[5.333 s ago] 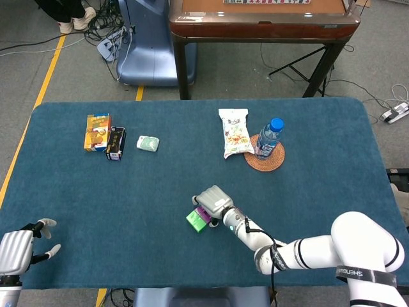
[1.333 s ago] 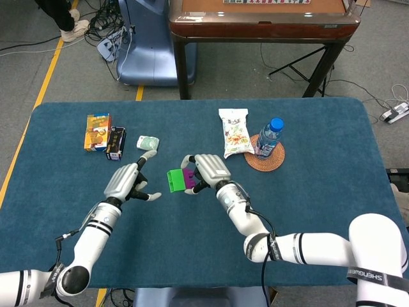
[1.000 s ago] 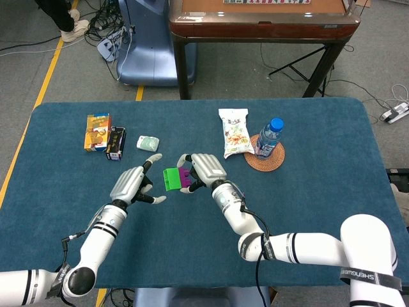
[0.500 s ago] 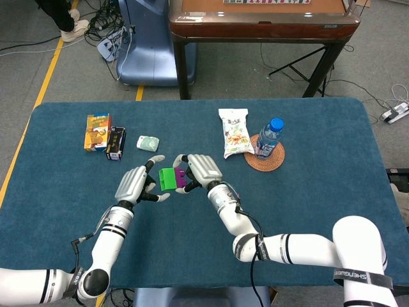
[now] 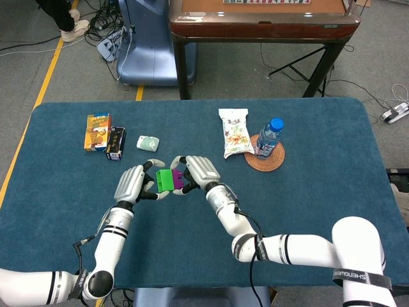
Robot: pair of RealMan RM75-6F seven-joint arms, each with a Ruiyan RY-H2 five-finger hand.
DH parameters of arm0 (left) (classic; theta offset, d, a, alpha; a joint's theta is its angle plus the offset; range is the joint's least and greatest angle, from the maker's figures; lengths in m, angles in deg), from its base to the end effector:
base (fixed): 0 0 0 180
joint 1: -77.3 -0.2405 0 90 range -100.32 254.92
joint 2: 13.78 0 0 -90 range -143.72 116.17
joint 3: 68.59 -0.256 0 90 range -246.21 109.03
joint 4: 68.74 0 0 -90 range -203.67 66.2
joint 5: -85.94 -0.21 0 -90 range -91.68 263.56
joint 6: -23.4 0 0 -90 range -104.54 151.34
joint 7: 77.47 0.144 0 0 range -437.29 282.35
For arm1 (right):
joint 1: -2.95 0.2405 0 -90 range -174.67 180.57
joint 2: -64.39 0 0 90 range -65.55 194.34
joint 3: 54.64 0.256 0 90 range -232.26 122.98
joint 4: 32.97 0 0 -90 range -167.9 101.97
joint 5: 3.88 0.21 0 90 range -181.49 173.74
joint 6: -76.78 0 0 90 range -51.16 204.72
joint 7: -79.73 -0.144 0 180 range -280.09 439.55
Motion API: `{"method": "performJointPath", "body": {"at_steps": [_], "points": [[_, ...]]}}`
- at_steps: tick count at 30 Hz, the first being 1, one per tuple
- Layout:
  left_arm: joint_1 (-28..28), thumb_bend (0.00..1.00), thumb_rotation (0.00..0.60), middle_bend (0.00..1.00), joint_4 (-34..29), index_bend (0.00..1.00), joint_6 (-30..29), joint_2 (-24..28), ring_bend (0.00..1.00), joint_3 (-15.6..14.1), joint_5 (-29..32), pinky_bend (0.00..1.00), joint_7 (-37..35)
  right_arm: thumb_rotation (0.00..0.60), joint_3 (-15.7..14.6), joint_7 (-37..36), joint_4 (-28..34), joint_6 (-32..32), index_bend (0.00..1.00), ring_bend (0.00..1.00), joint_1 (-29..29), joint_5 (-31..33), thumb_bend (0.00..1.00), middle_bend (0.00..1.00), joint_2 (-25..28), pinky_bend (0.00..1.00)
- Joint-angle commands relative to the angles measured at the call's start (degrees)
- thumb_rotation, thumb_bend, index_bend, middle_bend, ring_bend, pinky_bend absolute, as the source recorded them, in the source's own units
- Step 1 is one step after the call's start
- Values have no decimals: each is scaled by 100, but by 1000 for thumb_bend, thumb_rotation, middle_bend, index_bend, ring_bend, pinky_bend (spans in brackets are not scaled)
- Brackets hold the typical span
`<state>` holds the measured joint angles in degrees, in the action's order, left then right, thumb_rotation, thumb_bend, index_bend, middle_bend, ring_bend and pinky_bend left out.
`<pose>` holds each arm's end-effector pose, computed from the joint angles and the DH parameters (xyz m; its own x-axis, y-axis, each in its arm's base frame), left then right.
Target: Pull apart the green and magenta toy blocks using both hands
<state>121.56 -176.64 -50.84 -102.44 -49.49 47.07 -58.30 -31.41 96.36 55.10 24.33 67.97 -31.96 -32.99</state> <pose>-0.0867 0.3227 0.0203 -0.1029 0.2539 0.9617 0.9932 -0.0270 0.1134 0.0099 -0.3705 -0.0537 -0.0351 -0.5018 0.8643 -0.9701 -0.1906 -0.1500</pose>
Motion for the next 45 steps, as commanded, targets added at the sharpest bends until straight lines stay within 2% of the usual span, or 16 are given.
{"method": "performJointPath", "body": {"at_steps": [1,6,26,45], "points": [[-9,0,600,1000,9,431,38,3,1000,-5,7,1000,21,600,7,-26,-8,32,588,1000,-4,-4,0,1000,-4,1000],[-20,0,600,1000,24,449,92,-6,1000,5,21,1000,60,600,11,-67,-25,75,588,1000,-9,-27,0,1000,-8,1000],[-87,0,600,1000,164,675,-26,-162,1000,8,-181,1000,225,600,-16,-146,49,105,592,1000,-63,-91,0,1000,71,1000],[-197,0,600,1000,252,707,15,-199,1000,4,-322,1000,229,600,-116,-170,95,141,611,1000,-120,-139,0,1000,134,1000]]}}
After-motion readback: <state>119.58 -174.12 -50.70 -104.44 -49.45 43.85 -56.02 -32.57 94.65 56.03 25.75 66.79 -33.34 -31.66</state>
